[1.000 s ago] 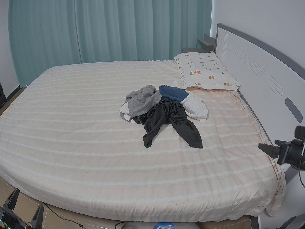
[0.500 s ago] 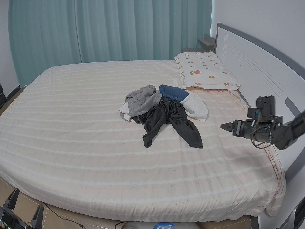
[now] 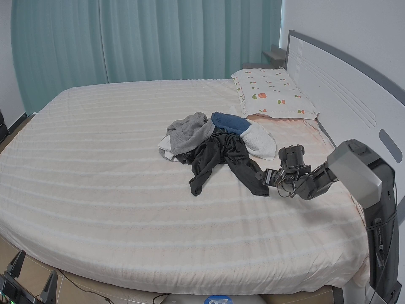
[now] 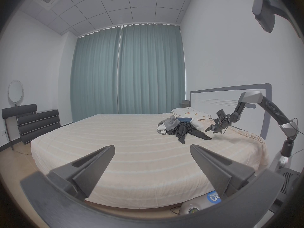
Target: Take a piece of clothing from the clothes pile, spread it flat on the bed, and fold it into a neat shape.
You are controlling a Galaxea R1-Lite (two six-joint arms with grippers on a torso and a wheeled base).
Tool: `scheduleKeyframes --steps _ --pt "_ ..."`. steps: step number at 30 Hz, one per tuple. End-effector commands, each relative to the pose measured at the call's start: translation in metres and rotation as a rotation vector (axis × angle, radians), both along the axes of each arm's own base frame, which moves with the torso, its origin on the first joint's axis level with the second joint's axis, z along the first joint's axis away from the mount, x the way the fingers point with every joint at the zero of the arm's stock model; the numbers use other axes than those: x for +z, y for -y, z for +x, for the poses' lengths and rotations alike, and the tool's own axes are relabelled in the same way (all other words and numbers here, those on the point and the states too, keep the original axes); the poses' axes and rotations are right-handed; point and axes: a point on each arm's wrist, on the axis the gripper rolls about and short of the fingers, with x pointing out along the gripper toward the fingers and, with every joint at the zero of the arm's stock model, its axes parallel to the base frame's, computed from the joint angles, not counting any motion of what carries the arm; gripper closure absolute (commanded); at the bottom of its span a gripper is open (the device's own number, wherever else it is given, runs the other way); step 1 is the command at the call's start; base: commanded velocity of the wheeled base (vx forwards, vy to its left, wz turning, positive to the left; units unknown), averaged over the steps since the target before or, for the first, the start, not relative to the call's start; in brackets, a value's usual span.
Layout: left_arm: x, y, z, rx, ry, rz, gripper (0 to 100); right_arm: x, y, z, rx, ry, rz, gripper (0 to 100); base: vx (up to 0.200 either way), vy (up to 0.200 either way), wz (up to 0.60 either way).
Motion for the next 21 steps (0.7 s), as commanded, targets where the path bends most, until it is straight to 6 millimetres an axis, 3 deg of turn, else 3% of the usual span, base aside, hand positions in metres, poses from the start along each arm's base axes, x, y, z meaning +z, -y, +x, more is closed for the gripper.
scheduleKeyframes --steps 1,10,16,17,21 --pt "-0.005 0.0 0.0 0.003 0.002 0.002 0 -0.051 -0.015 0.01 -0.003 -0.064 -0.027 0 0.0 0.0 0.0" --pt "-0.005 0.0 0.0 0.016 0.002 0.002 0 -0.052 -0.019 0.019 -0.009 -0.04 -0.017 0 0.0 0.0 0.0" --pt "-0.005 0.0 0.0 0.016 0.002 0.002 0 -0.048 -0.04 0.019 0.005 -0.014 -0.001 0 0.0 0.0 0.0" --pt "-0.005 0.0 0.0 0.016 0.002 0.002 0 -0.048 -0.042 0.019 0.007 -0.015 -0.002 100 0.0 0.0 0.0" --pt "-0.005 0.0 0.0 0.016 0.002 0.002 0 -0.048 -0.044 0.019 0.003 -0.017 -0.006 100 0.0 0.0 0.0"
